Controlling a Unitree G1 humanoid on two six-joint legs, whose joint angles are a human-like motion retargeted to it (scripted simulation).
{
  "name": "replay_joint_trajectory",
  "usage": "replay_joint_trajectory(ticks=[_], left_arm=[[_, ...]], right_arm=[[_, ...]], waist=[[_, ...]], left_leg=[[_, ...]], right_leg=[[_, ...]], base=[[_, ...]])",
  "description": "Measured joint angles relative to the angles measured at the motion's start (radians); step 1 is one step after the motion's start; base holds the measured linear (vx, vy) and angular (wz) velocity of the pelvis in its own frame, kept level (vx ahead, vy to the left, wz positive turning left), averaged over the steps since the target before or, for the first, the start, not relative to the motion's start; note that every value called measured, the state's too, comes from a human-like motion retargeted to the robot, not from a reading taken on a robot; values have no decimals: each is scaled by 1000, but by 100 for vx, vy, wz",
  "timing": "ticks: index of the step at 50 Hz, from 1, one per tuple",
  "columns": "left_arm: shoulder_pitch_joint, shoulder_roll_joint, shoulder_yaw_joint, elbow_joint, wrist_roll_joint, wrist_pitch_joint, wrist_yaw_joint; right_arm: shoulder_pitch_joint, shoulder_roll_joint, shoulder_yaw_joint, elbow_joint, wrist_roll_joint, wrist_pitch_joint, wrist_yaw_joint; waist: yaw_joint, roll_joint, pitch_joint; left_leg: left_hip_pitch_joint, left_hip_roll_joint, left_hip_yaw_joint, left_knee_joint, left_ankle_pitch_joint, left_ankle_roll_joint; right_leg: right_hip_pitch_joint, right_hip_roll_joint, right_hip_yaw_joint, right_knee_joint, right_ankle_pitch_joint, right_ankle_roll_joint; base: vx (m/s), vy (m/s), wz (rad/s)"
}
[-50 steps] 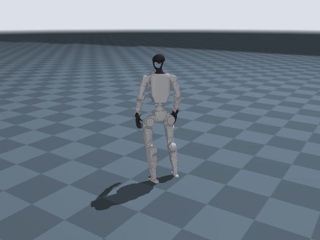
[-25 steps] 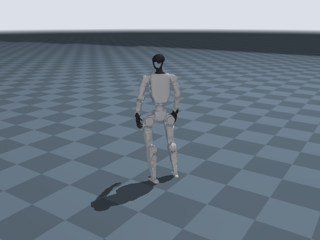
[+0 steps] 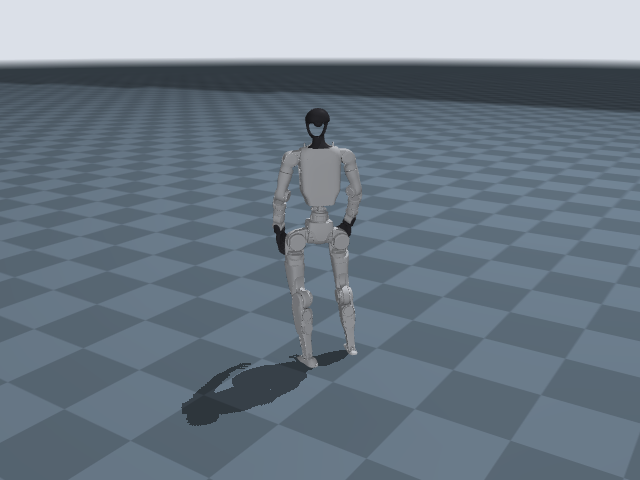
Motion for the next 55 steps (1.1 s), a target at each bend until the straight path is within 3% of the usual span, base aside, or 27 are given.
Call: replay_joint_trajectory(ticks=[4,8,15,17,23,27,32,35,39,45,55], left_arm=[[-105,11,-25,-99,28,-8,-42],[-156,98,-33,-258,50,-27,-83],[-317,442,86,-844,46,-89,-61],[-402,542,146,-1017,52,-118,5],[-787,848,306,-1462,142,-174,312],[-997,978,336,-1587,214,-188,456],[-1184,1066,315,-1651,262,-180,572],[-1258,1049,275,-1654,249,-180,609],[-1316,930,208,-1608,189,-180,635],[-1267,611,134,-1427,91,-154,651],[-1209,95,-100,-919,158,-66,645]], right_arm=[[-83,3,61,-77,-36,0,76],[-162,-58,116,-196,-57,-3,177],[-413,-352,103,-691,75,-27,278],[-517,-436,54,-859,138,-58,217],[-962,-625,-162,-1317,265,-192,-159],[-1207,-671,-211,-1448,258,-269,-325],[-1403,-715,-194,-1515,242,-317,-454],[-1461,-719,-162,-1521,251,-333,-489],[-1482,-696,-132,-1491,295,-349,-514],[-1369,-614,-132,-1394,377,-366,-536],[-966,-476,-105,-1197,460,-379,-536]], waist=[[10,-6,-7],[26,-15,-8],[60,-34,-20],[64,-32,-35],[68,-9,-63],[71,10,-96],[62,27,-91],[51,30,-82],[24,25,-70],[-45,10,-42],[-252,54,-49]], left_leg=[[4,0,15,10,-5,5],[5,2,32,17,-9,8],[1,4,65,5,0,10],[1,5,77,6,6,8],[-22,14,100,15,25,0],[-18,21,119,15,30,0],[-10,21,136,5,28,0],[-2,19,142,1,28,1],[11,18,154,5,24,7],[26,20,179,40,-6,25],[25,44,244,151,-50,57]], right_leg=[[-8,0,14,17,-7,2],[-20,2,26,35,-11,9],[-41,10,41,26,5,30],[-42,12,49,16,15,36],[-56,27,71,-28,64,41],[-62,38,87,-25,74,41],[-70,42,92,-13,71,41],[-73,44,96,1,68,41],[-78,48,110,26,63,41],[-87,55,152,75,41,41],[-120,89,248,156,10,41]], base=[[0,1,-22],[-1,1,-21],[1,1,-25],[2,0,-36],[3,-1,-31],[1,0,-24],[0,0,0],[0,0,0],[0,2,-10],[-1,4,-30],[0,1,-49]])
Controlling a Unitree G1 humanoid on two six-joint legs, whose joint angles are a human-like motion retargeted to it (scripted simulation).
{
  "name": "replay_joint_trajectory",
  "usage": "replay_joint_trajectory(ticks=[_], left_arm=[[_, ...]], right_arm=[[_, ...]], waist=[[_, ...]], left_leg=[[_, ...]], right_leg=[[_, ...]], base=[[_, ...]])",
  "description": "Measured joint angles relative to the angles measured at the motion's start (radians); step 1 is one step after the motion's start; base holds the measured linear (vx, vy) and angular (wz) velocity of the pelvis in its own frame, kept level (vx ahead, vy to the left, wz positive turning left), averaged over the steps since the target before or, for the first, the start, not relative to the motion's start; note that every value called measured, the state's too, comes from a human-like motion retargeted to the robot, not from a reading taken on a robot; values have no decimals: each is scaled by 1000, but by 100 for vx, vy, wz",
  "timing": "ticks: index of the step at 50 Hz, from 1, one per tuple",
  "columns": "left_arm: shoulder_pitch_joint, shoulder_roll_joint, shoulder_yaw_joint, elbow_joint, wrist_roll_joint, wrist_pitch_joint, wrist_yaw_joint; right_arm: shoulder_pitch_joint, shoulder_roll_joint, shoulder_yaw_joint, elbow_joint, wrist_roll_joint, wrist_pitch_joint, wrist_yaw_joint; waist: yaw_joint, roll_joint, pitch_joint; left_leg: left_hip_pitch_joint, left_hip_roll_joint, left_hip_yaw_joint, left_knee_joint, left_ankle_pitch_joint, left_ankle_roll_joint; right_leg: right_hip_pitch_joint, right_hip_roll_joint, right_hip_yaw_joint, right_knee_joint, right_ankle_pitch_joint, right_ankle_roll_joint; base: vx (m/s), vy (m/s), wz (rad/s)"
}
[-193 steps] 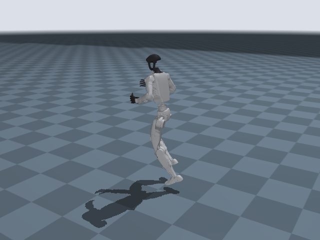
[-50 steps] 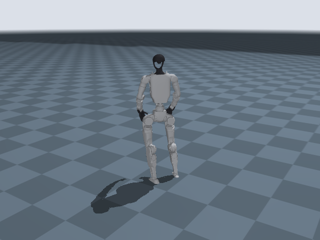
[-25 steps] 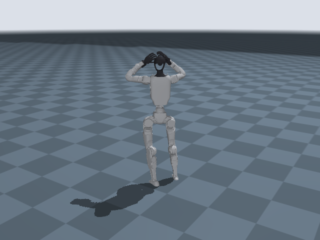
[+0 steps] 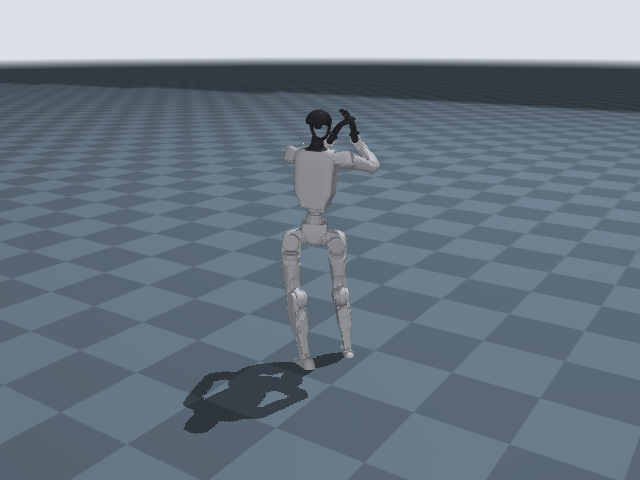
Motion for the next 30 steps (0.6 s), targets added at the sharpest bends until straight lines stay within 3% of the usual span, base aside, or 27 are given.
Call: replay_joint_trajectory(ticks=[5,8,13,17,23,30], left_arm=[[45,-124,-48,99,-2,-34,-134],[156,-129,-100,108,-4,-25,-354],[367,-73,-222,216,82,35,-732],[561,-49,-299,378,178,68,-918],[824,-15,-297,587,213,103,-991],[996,20,-188,687,92,116,-910]], right_arm=[[333,22,-56,-15,147,26,204],[598,21,-108,-20,202,128,410],[875,26,-74,108,82,303,635],[980,67,-18,274,-91,388,720],[1009,149,65,496,-271,444,757],[934,248,156,730,-433,440,681]], waist=[[-92,39,3],[-119,58,-9],[-135,70,2],[-99,58,4],[16,24,23],[151,-5,46]], left_leg=[[-18,7,35,-2,3,-2],[-34,10,54,-16,8,-8],[-42,19,73,-15,-8,-22],[-54,26,63,8,-25,-32],[-73,32,18,45,-39,-36],[-99,26,-67,68,-37,-37]], right_leg=[[-31,22,49,-13,15,0],[-51,30,72,-33,29,0],[-64,38,86,-32,24,0],[-66,30,72,-19,8,0],[-57,7,18,11,-21,0],[-35,-26,-75,21,-45,0]], base=[[1,-3,-43],[0,-3,-28],[0,-1,-4],[-2,-1,31],[-3,-1,52],[-1,-3,63]])
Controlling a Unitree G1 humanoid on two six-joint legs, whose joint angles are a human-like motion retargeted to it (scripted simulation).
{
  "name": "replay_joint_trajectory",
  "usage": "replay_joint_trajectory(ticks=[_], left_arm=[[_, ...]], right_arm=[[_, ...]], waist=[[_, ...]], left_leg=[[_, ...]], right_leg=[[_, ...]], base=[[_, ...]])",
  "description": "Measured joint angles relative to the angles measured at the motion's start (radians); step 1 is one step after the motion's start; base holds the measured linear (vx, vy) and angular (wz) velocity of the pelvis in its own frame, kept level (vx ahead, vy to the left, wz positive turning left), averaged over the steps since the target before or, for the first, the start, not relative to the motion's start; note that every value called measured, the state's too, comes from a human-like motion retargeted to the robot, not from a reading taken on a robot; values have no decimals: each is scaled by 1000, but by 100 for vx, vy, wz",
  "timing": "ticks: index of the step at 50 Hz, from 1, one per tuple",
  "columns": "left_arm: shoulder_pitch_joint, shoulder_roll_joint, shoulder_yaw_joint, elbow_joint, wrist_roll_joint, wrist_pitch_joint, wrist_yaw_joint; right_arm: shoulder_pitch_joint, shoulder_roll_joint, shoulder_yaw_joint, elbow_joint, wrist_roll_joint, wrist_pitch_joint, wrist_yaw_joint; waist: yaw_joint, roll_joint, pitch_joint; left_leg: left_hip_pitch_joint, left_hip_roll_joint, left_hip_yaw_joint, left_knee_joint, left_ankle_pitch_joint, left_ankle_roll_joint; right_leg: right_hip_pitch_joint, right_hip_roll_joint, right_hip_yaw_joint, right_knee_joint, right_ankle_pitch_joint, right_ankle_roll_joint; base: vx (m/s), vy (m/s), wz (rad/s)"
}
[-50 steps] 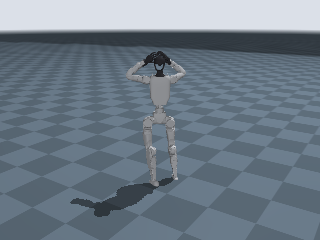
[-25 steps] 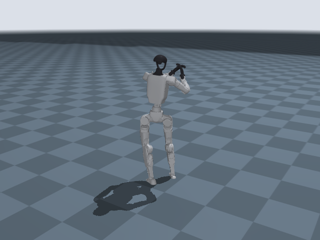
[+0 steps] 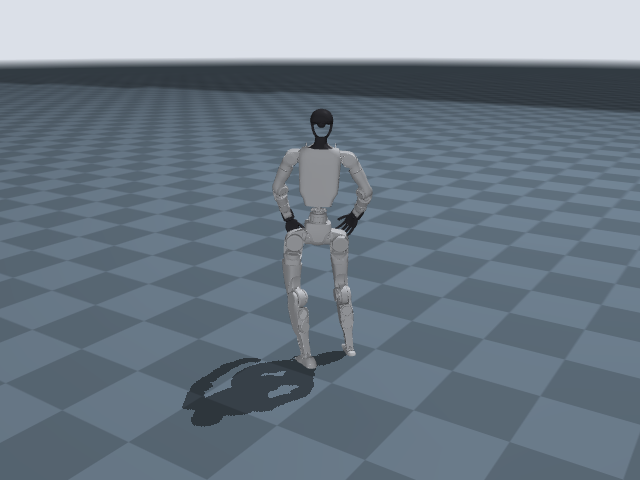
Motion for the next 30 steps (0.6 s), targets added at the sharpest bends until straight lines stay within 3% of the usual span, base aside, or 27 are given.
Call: replay_joint_trajectory(ticks=[7,15,30], left_arm=[[3,-40,36,48,-60,-8,125],[-63,-134,-4,137,-52,-18,165],[-41,-182,82,259,-123,-26,236]], right_arm=[[-108,126,87,199,-66,-27,-99],[-149,251,146,349,-27,-30,-83],[-57,246,35,460,19,-36,-132]], waist=[[57,-16,30],[76,-27,57],[82,-26,54]], left_leg=[[-21,-13,-68,-9,22,-4],[-34,-23,-118,-52,58,-9],[-53,-33,-150,-114,91,-4]], right_leg=[[13,-29,-70,-3,-10,-5],[26,-40,-121,-43,11,-20],[38,-39,-148,-138,75,-15]], base=[[-3,-5,50],[-5,-4,31],[0,0,1]])
